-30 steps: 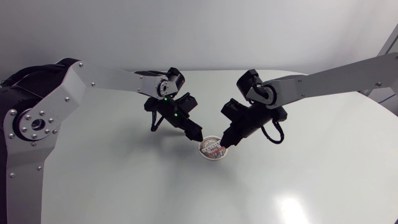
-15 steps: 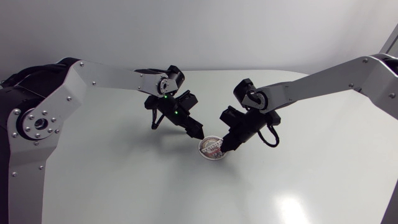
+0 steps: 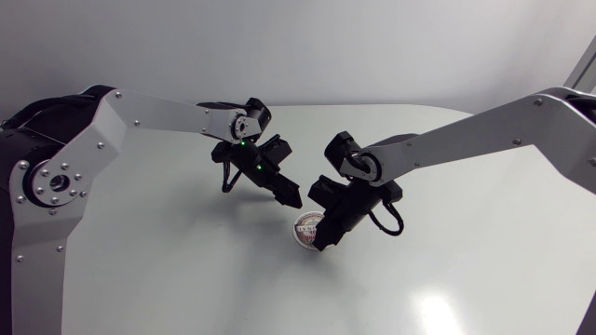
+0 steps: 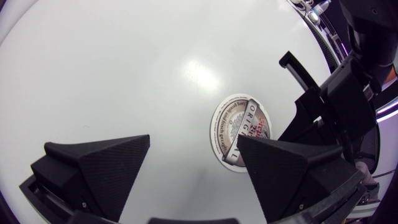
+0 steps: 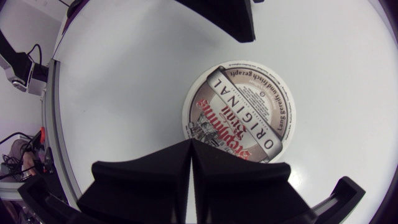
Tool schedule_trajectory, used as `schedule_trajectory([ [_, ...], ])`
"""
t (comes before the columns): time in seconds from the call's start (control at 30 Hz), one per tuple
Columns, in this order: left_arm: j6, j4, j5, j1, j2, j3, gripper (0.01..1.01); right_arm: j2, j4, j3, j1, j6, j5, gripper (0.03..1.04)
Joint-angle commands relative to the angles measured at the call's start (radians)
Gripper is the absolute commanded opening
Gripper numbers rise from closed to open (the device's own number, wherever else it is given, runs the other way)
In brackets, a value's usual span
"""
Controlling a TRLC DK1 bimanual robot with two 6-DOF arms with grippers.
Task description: Turn the coaster over.
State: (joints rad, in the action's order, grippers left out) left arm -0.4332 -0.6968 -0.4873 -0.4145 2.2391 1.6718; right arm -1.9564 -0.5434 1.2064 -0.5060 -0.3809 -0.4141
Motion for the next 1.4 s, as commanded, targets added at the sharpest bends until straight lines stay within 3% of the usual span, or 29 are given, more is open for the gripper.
schedule_trajectory([
  [0.0,-0.022,-0.013,-0.014,0.011,-0.01,-0.023,0.987,0.044,-0.01,0.008,-0.019,0.027,0.001,0.05],
  [0.43,-0.039,-0.015,-0.014,0.023,-0.033,-0.053,0.987,-0.047,-0.009,0.018,0.049,-0.003,0.024,0.05],
  [0.67,-0.049,-0.018,-0.016,0.043,-0.055,-0.075,0.987,-0.062,-0.023,0.022,-0.02,0.023,0.02,0.05],
  [1.0,-0.059,-0.024,-0.016,0.063,-0.098,-0.126,0.987,-0.079,-0.072,0.157,-0.06,0.079,0.009,0.05],
  [1.37,-0.174,-0.142,-0.02,-0.007,-0.087,-0.175,0.985,-0.098,-0.041,0.139,0.038,0.034,0.02,0.05],
])
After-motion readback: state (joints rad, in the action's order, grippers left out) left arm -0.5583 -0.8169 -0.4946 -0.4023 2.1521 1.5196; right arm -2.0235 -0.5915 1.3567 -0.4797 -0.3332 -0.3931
